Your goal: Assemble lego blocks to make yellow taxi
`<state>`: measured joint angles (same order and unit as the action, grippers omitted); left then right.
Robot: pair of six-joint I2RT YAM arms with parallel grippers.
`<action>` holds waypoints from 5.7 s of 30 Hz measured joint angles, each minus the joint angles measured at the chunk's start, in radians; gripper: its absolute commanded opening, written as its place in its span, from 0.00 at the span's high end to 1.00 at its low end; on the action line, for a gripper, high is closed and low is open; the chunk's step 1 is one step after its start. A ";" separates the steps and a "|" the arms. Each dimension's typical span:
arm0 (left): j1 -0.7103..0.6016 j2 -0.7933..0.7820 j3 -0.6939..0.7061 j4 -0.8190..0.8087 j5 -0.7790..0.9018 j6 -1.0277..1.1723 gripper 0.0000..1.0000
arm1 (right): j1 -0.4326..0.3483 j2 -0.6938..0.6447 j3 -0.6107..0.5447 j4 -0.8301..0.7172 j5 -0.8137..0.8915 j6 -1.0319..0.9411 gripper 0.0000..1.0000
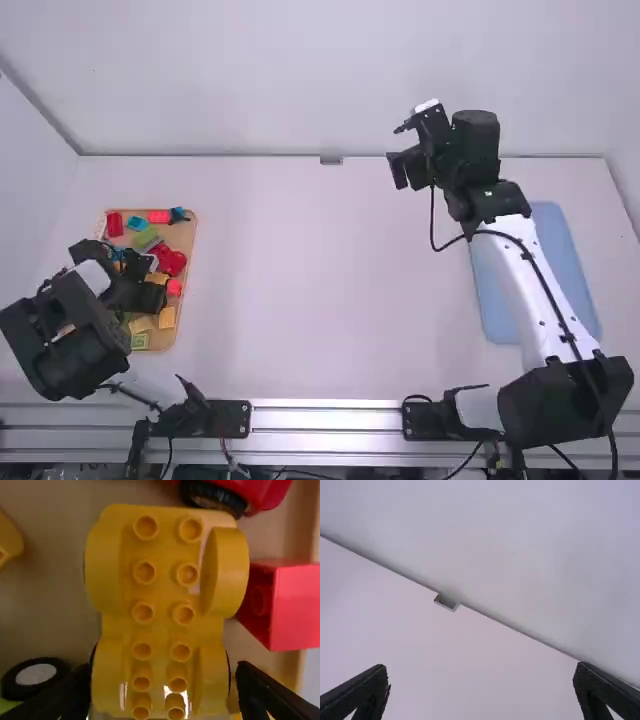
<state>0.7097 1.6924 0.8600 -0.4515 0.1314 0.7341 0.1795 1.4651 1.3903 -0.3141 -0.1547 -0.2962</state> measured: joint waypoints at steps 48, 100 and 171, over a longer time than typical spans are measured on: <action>-1.167 0.047 0.162 -0.063 0.013 0.080 0.43 | 0.000 0.000 0.000 -0.004 0.000 0.002 0.02; -0.941 -0.295 0.367 -0.297 -0.192 -0.514 0.01 | 0.000 0.000 0.000 -0.003 0.000 0.000 0.02; -0.095 -0.064 0.023 -0.298 -0.098 -0.531 0.39 | 0.000 0.000 0.000 0.050 -0.002 0.074 0.02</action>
<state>0.6144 1.6287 0.8829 -0.7498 0.0334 0.2028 0.1795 1.4651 1.3903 -0.2646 -0.1562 -0.2226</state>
